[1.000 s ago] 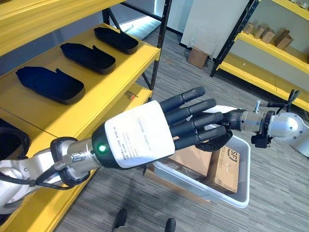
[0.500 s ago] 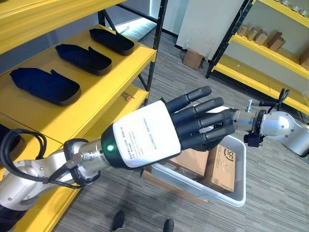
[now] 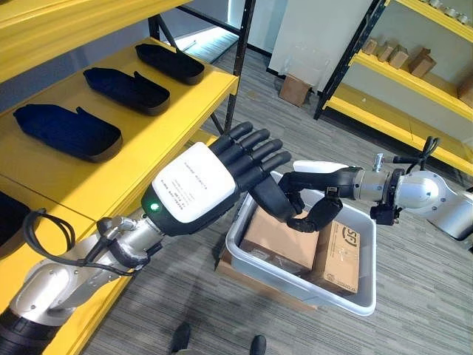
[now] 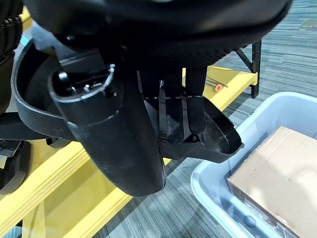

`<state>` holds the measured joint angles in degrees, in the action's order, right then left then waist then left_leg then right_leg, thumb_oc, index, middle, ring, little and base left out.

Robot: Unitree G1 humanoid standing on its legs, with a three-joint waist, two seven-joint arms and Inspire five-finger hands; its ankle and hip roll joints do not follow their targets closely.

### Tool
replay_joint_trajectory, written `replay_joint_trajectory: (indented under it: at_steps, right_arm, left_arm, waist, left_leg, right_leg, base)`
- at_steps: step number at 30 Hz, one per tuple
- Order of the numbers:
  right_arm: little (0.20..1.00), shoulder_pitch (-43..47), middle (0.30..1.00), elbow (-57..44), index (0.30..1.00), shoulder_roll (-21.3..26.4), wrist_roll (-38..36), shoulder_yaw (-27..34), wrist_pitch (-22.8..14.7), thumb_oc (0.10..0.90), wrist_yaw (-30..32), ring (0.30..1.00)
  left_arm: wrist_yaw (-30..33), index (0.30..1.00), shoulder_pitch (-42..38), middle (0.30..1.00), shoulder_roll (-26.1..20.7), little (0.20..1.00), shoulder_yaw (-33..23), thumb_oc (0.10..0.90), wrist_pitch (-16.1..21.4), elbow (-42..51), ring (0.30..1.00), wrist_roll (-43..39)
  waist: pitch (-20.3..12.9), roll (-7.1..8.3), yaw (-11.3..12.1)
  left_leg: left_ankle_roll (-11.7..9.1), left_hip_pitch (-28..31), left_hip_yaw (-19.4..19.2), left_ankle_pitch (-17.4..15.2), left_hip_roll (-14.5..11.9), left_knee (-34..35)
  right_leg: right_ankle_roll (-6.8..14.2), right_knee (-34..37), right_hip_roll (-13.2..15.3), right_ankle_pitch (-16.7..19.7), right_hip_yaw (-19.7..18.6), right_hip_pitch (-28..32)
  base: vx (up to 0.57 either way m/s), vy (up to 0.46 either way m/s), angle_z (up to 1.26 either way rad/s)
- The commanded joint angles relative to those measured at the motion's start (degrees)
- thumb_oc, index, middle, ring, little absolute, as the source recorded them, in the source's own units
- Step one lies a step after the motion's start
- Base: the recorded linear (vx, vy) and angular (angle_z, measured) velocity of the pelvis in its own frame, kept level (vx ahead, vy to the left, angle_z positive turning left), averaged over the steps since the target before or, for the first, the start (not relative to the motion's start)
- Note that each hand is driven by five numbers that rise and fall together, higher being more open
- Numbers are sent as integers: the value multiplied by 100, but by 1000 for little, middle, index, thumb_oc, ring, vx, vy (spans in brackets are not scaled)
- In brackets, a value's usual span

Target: Move parts from the plastic box to the shelf.

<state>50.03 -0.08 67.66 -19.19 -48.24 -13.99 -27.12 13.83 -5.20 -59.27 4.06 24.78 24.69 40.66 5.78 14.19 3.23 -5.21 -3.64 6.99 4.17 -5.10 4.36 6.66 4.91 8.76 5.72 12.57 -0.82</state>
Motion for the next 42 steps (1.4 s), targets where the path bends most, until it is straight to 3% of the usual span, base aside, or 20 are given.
replay_joint_trajectory:
  at_steps: [1, 11, 27, 42]
  right_arm:
    - [300, 649, 300, 171, 300, -282, -268, 458, -166, 400, 276, 300]
    - [300, 676, 300, 204, 300, -484, -222, 543, -134, 400, 236, 300]
    - [300, 930, 300, 209, 300, -784, -155, 376, -134, 400, 240, 300]
    - [300, 899, 300, 184, 300, -833, -174, 435, -86, 400, 227, 300]
  left_arm:
    - [139, 1000, -143, 1000, 34, 1000, -261, 900, -29, 101, 1000, -596]
    - [18, 1000, -398, 1000, 40, 1000, -52, 900, -8, 124, 1000, -566]
    - [129, 1000, -1683, 1000, -48, 1000, 592, 900, -30, 506, 1000, -396]
    - [-86, 1000, -1573, 1000, -69, 1000, 724, 900, -2, 352, 1000, -509]
  waist:
    - [-659, 37, -76]
    - [-681, 8, -145]
    - [-708, 13, -215]
    - [-665, 76, -238]
  left_leg:
    - [-38, 695, -304, -908, -410, 64]
    - [-30, 688, -345, -910, -413, 64]
    - [-19, 691, -359, -921, -416, 64]
    - [-6, 694, -387, -924, -421, 64]
  right_leg:
    - [607, -39, 545, -1, -466, 41]
    - [607, -36, 540, 5, -514, 11]
    - [612, -36, 527, 3, -579, -14]
    - [612, -32, 513, 14, -631, -42]
  base:
    - [-5, 4, -7]
    - [1, 0, -3]
    - [0, 0, 0]
    - [0, 0, 0]
